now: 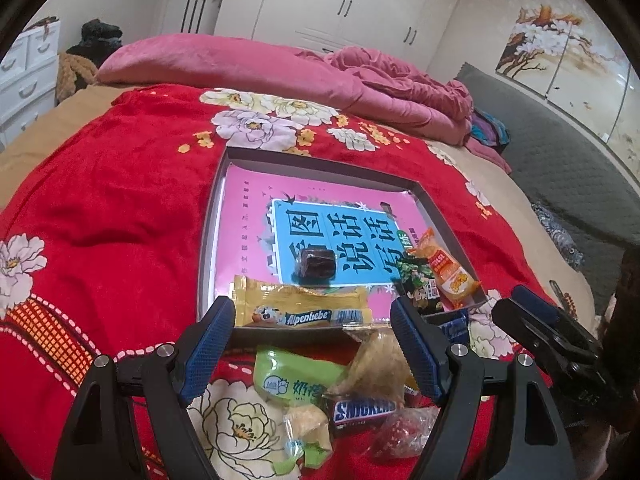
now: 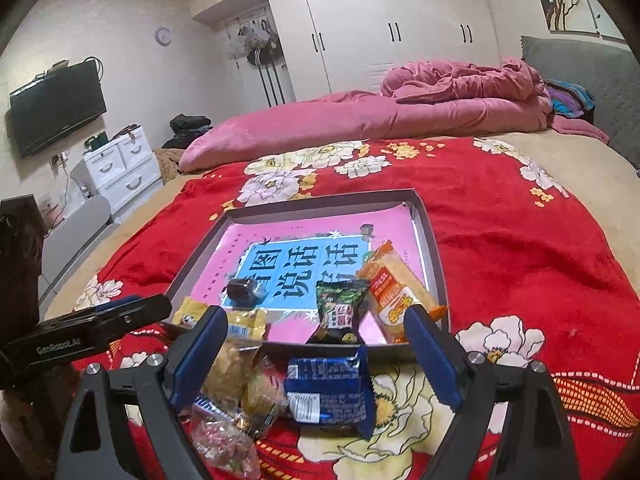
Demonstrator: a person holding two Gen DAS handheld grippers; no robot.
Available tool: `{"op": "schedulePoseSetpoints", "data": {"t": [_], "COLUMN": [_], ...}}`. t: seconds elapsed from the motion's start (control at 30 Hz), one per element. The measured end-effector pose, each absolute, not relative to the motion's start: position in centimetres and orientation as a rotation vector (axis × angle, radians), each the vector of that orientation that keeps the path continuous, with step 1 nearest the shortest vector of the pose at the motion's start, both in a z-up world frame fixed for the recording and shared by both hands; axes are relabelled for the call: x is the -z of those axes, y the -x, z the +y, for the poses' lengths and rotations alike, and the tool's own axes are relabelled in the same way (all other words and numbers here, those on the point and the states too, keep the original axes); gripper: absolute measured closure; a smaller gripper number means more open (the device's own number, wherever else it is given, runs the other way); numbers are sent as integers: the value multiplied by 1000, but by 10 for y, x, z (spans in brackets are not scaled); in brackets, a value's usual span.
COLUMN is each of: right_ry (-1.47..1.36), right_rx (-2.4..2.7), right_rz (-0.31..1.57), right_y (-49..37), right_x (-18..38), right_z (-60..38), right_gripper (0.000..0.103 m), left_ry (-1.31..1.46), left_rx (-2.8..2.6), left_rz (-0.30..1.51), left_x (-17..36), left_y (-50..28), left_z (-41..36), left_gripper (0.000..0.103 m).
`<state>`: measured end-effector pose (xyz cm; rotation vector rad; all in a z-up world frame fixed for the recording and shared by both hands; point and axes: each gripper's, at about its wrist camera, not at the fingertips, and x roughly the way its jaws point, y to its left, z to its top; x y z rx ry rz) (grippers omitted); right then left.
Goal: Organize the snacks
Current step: 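Pull both open tools back from the tray toward the remaining snack pile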
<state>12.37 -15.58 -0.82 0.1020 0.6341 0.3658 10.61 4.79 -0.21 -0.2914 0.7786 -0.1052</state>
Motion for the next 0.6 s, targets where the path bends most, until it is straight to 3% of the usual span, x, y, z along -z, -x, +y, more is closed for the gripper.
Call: {"op": "schedulePoseSetpoints", "data": {"t": [0.6], "right_ry": [-70], "right_rx": [-419], "right_rz": [732], "right_y": [-85], "right_x": [25], "right_z": [-142], "right_gripper": [13], "left_ry": [269], "left_rx": [123], "left_rz": [814], "left_x": [6], "left_y": [-95], "left_z": [41], "left_gripper": [22]}}
